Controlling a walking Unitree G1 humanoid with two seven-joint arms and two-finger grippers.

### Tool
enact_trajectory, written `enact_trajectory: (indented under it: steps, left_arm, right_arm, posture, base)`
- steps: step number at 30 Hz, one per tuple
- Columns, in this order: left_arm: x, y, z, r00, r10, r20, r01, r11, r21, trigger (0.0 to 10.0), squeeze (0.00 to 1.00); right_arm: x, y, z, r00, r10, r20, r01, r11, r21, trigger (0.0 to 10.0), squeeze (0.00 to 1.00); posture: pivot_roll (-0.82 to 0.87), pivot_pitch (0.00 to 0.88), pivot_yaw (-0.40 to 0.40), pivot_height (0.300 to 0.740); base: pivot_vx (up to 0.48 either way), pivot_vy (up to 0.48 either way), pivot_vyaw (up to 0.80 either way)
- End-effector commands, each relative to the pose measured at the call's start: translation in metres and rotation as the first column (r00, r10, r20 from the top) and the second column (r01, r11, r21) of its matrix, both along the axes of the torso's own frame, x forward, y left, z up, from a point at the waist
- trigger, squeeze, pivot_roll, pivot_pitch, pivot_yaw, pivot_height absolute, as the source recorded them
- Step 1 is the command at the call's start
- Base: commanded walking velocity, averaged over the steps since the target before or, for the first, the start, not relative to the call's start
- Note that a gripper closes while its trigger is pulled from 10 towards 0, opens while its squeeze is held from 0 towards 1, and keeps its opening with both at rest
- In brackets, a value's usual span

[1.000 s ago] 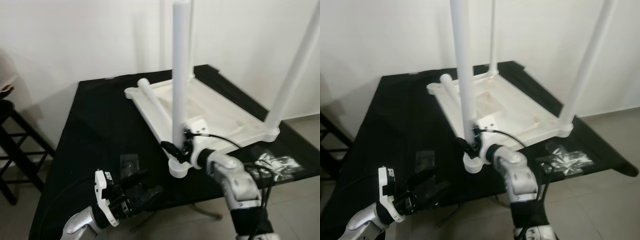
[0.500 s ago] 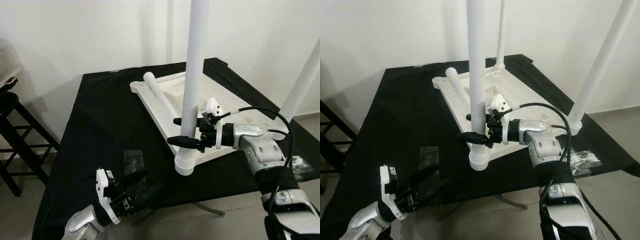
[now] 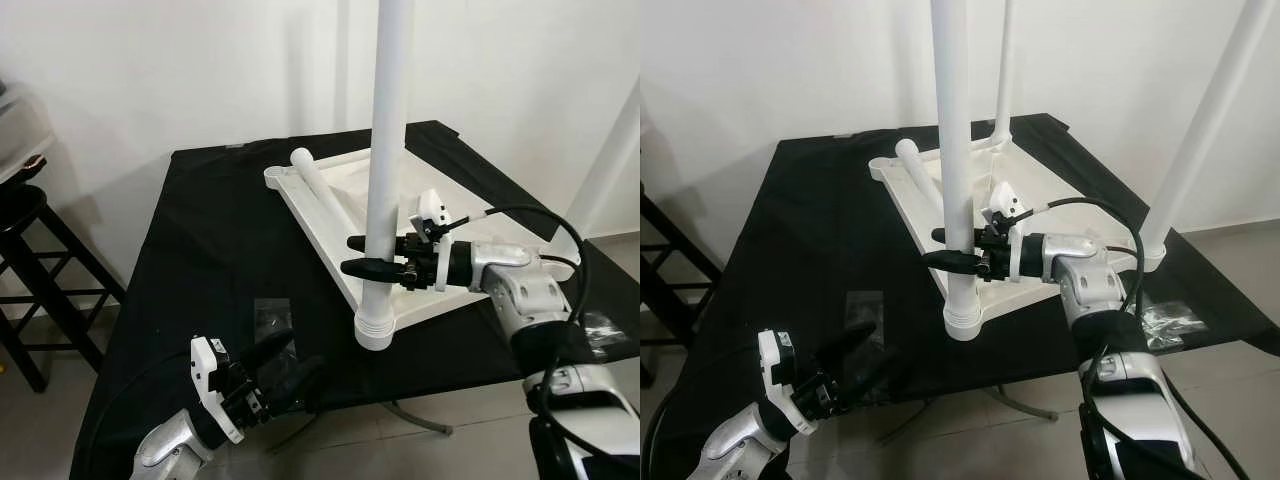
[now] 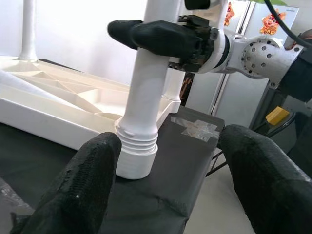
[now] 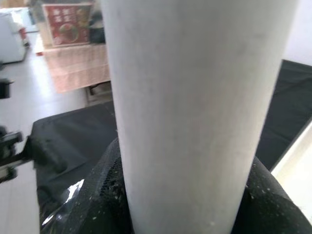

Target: Building children table

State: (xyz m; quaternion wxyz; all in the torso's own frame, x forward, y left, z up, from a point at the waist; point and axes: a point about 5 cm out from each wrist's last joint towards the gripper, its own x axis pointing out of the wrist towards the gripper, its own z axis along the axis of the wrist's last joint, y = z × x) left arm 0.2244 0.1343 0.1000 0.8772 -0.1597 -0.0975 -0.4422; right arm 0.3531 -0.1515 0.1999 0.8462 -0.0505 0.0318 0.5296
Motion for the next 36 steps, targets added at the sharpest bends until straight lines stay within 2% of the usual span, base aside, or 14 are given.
enact_trajectory:
  steps: [1, 3, 4, 5, 6, 7, 16, 17, 18, 20, 25, 29, 30, 36]
  left_arm:
    - [0.0, 0.002, -0.002, 1.0, 0.009, -0.006, -0.009, 1.0, 0.011, 10.0, 0.0]
    - [0.0, 0.002, -0.002, 1.0, 0.009, -0.006, -0.009, 1.0, 0.011, 10.0, 0.0]
    - [0.0, 0.004, -0.002, 1.0, 0.006, -0.006, -0.006, 1.0, 0.015, 10.0, 0.0]
    - [0.001, 0.005, -0.002, 1.0, 0.004, -0.007, -0.003, 1.0, 0.019, 10.0, 0.0]
    - [0.001, 0.005, -0.002, 1.0, 0.004, -0.007, -0.003, 1.0, 0.019, 10.0, 0.0]
    - [0.001, 0.005, -0.002, 1.0, 0.002, -0.007, -0.001, 1.0, 0.023, 10.0, 0.0]
    - [0.002, 0.005, -0.002, 1.0, 0.003, -0.008, -0.003, 1.0, 0.025, 10.0, 0.0]
    - [0.002, 0.005, -0.002, 1.0, 0.004, -0.008, -0.004, 1.0, 0.023, 10.0, 0.0]
    - [0.002, 0.005, -0.002, 1.0, 0.004, -0.008, -0.004, 1.0, 0.023, 10.0, 0.0]
    - [0.002, 0.004, -0.002, 1.0, -0.002, -0.01, 0.002, 1.0, 0.022, 10.0, 0.0]
    - [0.003, 0.003, -0.002, 1.0, -0.003, -0.009, 0.003, 1.0, 0.021, 10.0, 0.0]
    - [0.004, 0.002, -0.002, 1.0, -0.002, -0.009, 0.003, 1.0, 0.019, 10.0, 0.0]
    - [0.004, 0.001, -0.003, 1.0, -0.003, -0.008, 0.003, 1.0, 0.018, 10.0, 0.0]
    - [0.005, 0.001, -0.003, 1.0, -0.004, -0.004, 0.004, 1.0, 0.024, 10.0, 0.0]
  right_arm:
    - [0.002, 0.004, -0.009, 0.994, -0.105, -0.02, 0.105, 0.994, -0.017, 0.0, 0.0]
    - [0.002, 0.004, -0.009, 0.994, -0.105, -0.02, 0.105, 0.994, -0.017, 0.0, 0.0]
    - [-0.013, 0.029, -0.048, 0.838, -0.534, -0.114, 0.54, 0.841, 0.037, 0.0, 0.0]
    - [-0.024, 0.033, -0.064, 0.704, -0.697, -0.138, 0.706, 0.708, 0.024, 0.0, 0.0]
    - [-0.024, 0.033, -0.064, 0.704, -0.697, -0.138, 0.706, 0.708, 0.024, 0.0, 0.0]
    - [-0.031, 0.037, -0.073, 0.64, -0.757, -0.133, 0.765, 0.644, 0.014, 0.0, 0.0]
    - [-0.027, 0.053, -0.066, 0.647, -0.755, -0.112, 0.76, 0.65, 0.004, 0.0, 0.0]
    - [-0.028, 0.056, -0.068, 0.658, -0.743, -0.122, 0.748, 0.664, -0.012, 10.0, 0.0]
    - [-0.028, 0.056, -0.068, 0.658, -0.743, -0.122, 0.748, 0.664, -0.012, 10.0, 0.0]
    - [-0.03, 0.065, -0.061, 0.721, -0.676, -0.152, 0.687, 0.726, 0.029, 10.0, 1.0]
    - [-0.02, 0.073, -0.026, 0.875, -0.471, -0.108, 0.484, 0.856, 0.182, 10.0, 1.0]
    - [-0.017, 0.07, -0.01, 0.943, -0.333, -0.026, 0.331, 0.92, 0.209, 10.0, 1.0]
    - [-0.015, 0.063, -0.004, 0.98, -0.196, 0.02, 0.19, 0.966, 0.175, 10.0, 0.0]
    - [-0.01, 0.037, -0.002, 0.996, 0.078, 0.044, -0.078, 0.997, 0.011, 10.0, 0.0]
  posture:
    - [-0.02, 0.0, 0.037, 0.74]
    - [-0.02, 0.0, 0.037, 0.74]
    - [-0.02, 0.0, 0.055, 0.74]
    - [-0.02, 0.0, 0.06, 0.74]
    - [-0.02, 0.0, 0.06, 0.74]
    - [-0.03, 0.0, 0.066, 0.74]
    - [-0.02, 0.0, 0.059, 0.74]
    - [-0.02, 0.0, 0.057, 0.74]
    - [-0.02, 0.0, 0.057, 0.74]
    - [-0.02, 0.0, 0.052, 0.74]
    - [-0.02, 0.0, 0.046, 0.74]
    - [-0.02, 0.0, 0.041, 0.74]
    - [-0.01, 0.0, 0.036, 0.74]
    - [0.01, 0.0, 0.028, 0.74]
  base:
    - [0.0, 0.0, 0.0]
    - [0.0, 0.0, 0.0]
    - [0.0, 0.0, 0.0]
    - [0.0, 0.0, 0.0]
    - [0.0, 0.0, 0.0]
    - [0.0, 0.0, 0.0]
    - [0.0, 0.0, 0.0]
    - [0.0, 0.0, 0.0]
    - [0.0, 0.0, 0.0]
    - [0.0, 0.0, 0.0]
    - [0.0, 0.0, 0.0]
    - [0.0, 0.0, 0.0]
    - [0.0, 0.0, 0.0]
    - [0.0, 0.0, 0.0]
